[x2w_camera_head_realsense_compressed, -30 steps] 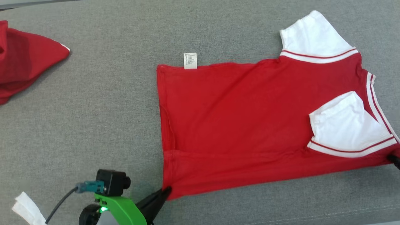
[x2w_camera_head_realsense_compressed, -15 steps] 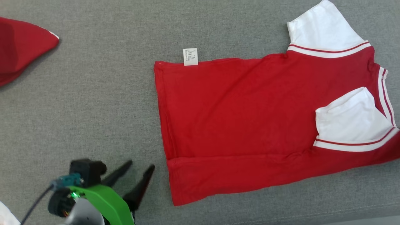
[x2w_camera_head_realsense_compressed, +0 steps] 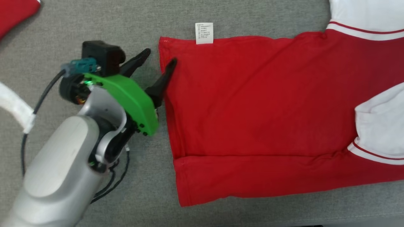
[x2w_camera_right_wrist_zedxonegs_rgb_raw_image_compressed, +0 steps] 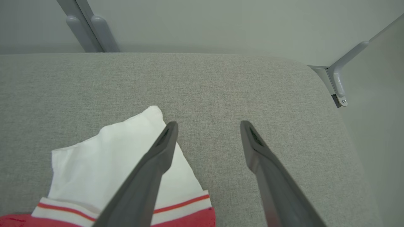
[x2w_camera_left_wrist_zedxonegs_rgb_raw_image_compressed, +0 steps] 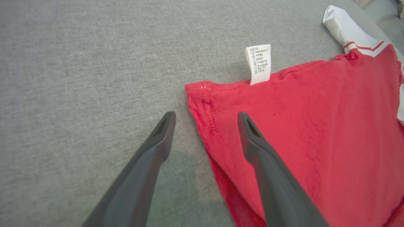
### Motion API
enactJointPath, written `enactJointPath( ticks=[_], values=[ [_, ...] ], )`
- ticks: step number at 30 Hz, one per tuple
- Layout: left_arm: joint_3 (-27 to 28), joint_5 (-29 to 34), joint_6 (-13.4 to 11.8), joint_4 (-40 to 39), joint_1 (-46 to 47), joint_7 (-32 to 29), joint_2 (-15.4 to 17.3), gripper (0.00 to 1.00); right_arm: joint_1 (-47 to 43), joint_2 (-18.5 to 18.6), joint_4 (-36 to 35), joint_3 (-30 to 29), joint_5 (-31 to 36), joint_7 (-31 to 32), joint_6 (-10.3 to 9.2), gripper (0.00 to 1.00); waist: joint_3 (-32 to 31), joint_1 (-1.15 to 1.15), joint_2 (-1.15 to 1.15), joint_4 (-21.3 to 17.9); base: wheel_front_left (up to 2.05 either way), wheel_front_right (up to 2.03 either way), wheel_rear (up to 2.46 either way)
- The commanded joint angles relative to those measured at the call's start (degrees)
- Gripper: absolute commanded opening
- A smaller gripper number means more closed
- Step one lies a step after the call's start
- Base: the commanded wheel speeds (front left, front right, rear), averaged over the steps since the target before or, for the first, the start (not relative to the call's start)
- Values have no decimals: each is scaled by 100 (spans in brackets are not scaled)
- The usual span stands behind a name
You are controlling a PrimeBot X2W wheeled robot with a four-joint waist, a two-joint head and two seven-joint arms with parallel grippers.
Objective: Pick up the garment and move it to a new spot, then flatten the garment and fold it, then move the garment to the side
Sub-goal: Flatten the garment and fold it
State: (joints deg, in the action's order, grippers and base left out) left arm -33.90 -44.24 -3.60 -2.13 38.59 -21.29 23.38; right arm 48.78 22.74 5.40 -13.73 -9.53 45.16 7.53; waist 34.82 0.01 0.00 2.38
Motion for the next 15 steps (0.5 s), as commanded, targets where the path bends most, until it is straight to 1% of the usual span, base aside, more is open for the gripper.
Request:
enactJointPath(
  ticks=[1,4,6,10,13,14,15],
  values=[
    [-108,23,100,210,170,31,-193,100,177,-115,286,-89,183,-152,-8,100,401,-1,0,429,0,0,0],
    [-332,109,217,674,402,108,-527,100,468,-345,885,-170,451,-412,-8,100,375,-1,0,554,0,0,0],
    [-433,129,275,846,492,135,-678,100,578,-391,1169,-164,566,-500,-9,100,387,-1,0,599,0,0,0],
    [-488,61,398,1029,703,112,-838,100,731,-424,1545,-119,631,-517,-8,100,458,-1,0,624,0,0,0],
    [-537,134,470,1184,793,171,-866,100,681,-428,1799,-12,536,-423,-5,100,403,-1,0,597,0,0,0],
    [-544,113,486,1207,805,174,-882,100,667,-427,1843,14,506,-413,-4,72,382,-1,0,584,0,0,0],
    [-555,78,523,1221,820,182,-903,42,641,-445,1885,42,447,-373,-3,0,362,-1,0,564,0,0,0]
  ],
)
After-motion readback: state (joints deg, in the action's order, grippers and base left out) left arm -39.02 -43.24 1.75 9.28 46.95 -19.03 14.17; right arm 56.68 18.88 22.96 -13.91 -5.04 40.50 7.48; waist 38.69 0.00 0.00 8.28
